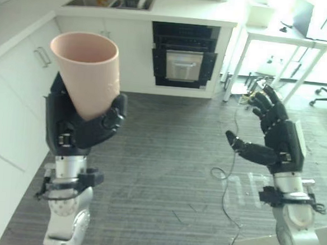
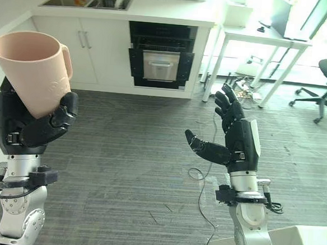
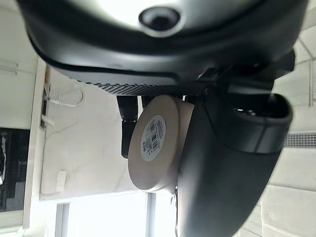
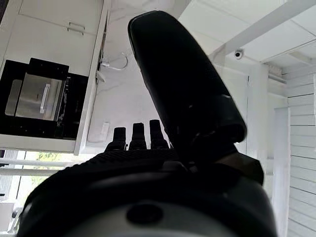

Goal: Place the dishes in the dishwasher.

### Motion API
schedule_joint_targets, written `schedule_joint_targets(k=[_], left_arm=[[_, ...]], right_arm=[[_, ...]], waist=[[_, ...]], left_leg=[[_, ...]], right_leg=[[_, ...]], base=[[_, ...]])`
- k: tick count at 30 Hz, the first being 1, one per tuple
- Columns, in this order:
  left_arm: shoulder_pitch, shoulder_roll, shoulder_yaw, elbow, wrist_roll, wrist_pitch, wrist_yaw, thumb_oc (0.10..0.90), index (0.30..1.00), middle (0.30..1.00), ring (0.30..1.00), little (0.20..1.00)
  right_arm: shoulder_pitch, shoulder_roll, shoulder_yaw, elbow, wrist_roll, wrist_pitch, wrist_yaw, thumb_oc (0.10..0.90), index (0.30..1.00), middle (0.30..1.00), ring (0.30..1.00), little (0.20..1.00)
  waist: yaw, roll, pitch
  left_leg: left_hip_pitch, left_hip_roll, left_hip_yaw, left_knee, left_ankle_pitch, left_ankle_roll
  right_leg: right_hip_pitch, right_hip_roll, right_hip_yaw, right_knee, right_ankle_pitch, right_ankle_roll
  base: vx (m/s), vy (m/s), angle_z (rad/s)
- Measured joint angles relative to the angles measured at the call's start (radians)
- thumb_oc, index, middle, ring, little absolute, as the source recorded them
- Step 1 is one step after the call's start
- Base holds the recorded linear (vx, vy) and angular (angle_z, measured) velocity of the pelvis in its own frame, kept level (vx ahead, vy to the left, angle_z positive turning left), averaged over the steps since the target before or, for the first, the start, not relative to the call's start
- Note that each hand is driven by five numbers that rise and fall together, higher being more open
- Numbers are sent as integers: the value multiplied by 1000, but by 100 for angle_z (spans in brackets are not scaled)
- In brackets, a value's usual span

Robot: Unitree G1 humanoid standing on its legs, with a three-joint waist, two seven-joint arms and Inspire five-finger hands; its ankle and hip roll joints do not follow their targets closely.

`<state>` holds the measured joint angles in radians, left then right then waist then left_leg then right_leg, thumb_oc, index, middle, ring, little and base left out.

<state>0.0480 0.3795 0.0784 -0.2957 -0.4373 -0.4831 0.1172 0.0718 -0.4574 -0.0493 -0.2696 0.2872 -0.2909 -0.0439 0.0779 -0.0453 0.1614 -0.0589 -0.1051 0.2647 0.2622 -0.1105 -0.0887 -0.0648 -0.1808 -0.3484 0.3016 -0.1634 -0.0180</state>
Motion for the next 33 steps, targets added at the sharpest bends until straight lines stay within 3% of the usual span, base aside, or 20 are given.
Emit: schedule_joint_targets(k=[1, 2, 3, 5, 6, 9, 12, 16, 23, 24, 33], left_arm=[[-3, 3, 0, -1, -5, 2, -2, 400, 300, 300, 300, 300], [-7, -1, -1, -3, -12, 0, -8, 400, 300, 300, 300, 300], [3, -4, 0, -6, -16, -1, -8, 400, 300, 300, 300, 300], [17, -4, 1, -6, -27, -1, -3, 400, 300, 300, 300, 300], [13, -2, 6, -5, -27, -2, -2, 400, 300, 300, 300, 300], [0, -1, 7, -5, -26, -3, 6, 400, 300, 300, 300, 300], [-7, -1, 7, -5, -26, -2, 7, 400, 300, 300, 300, 300], [-9, -1, 5, -4, -26, -2, 10, 400, 300, 300, 300, 300], [-31, 0, -6, 5, -19, 1, -1, 400, 300, 300, 300, 300], [-31, 0, -6, 5, -20, 1, -16, 400, 300, 300, 300, 300], [6, -1, -14, 12, 16, 11, 24, 400, 300, 300, 300, 300]], right_arm=[[1, 0, -9, -1, 0, 0, -1, 800, 900, 900, 900, 900], [-6, -2, -22, 1, 0, 0, -2, 800, 900, 900, 900, 900], [-22, 0, -24, 10, 0, 0, -4, 800, 900, 900, 900, 900], [-29, -3, -26, 9, 0, -4, -2, 800, 900, 900, 900, 900], [-25, 4, -23, 10, 0, -4, -2, 800, 900, 900, 900, 900], [12, 9, -20, 6, 0, -7, 5, 800, 900, 900, 900, 900], [19, 10, -21, 6, 0, -7, 8, 800, 900, 900, 900, 900], [18, 15, -21, 6, -1, -7, 8, 800, 900, 900, 900, 900], [15, 25, -22, 5, -4, -7, -21, 800, 900, 900, 900, 900], [32, 25, -23, 5, -9, -7, -22, 800, 900, 900, 900, 900], [29, 19, 56, 7, -9, 7, 23, 800, 900, 900, 900, 900]], waist=[[-26, -11, -1], [-28, -12, -1], [-18, 0, 0], [-31, 48, -5], [-45, 50, -3], [-77, 39, -9], [-86, 38, -10], [-74, 35, -11], [-108, 35, -17], [-104, 39, -73], [-87, 38, -73]], left_leg=[[-36, 89, 131, 65, -17, 6], [-48, 155, 135, 61, -16, 5], [-42, 202, 88, 22, -15, 5], [3, 251, 62, -42, -10, 14], [4, 252, 81, -37, 14, 42], [-2, 202, 86, -36, 5, 75], [-15, 181, 94, -31, 1, 86], [-12, 181, 91, -30, -5, 91], [-8, 197, 89, -18, -7, 92], [-26, 210, 94, 1, -5, 91], [-13, 209, 87, -5, -7, 86]], right_leg=[[15, -15, -39, -27, 13, 4], [10, -11, -39, -30, 14, 12], [4, -8, -21, -20, 16, 16], [-4, -9, -14, 15, 2, 42], [-13, -25, -4, 43, -14, 54], [-22, -63, 14, 45, 8, 95], [-25, -76, 24, 11, 39, 118], [-14, -73, 24, -6, 51, 123], [3, -58, 16, -16, 53, 119], [-20, -49, 28, -2, 55, 112], [-15, -43, 27, -9, 53, 113]], base=[[-40, 98, 97], [-67, 142, 57], [-34, 124, -3], [-5, 115, -20], [-16, 78, -7], [-4, 20, -1], [1, 0, 1], [18, 62, 2], [-5, -5, -1], [27, -31, -2], [110, -102, 0]])
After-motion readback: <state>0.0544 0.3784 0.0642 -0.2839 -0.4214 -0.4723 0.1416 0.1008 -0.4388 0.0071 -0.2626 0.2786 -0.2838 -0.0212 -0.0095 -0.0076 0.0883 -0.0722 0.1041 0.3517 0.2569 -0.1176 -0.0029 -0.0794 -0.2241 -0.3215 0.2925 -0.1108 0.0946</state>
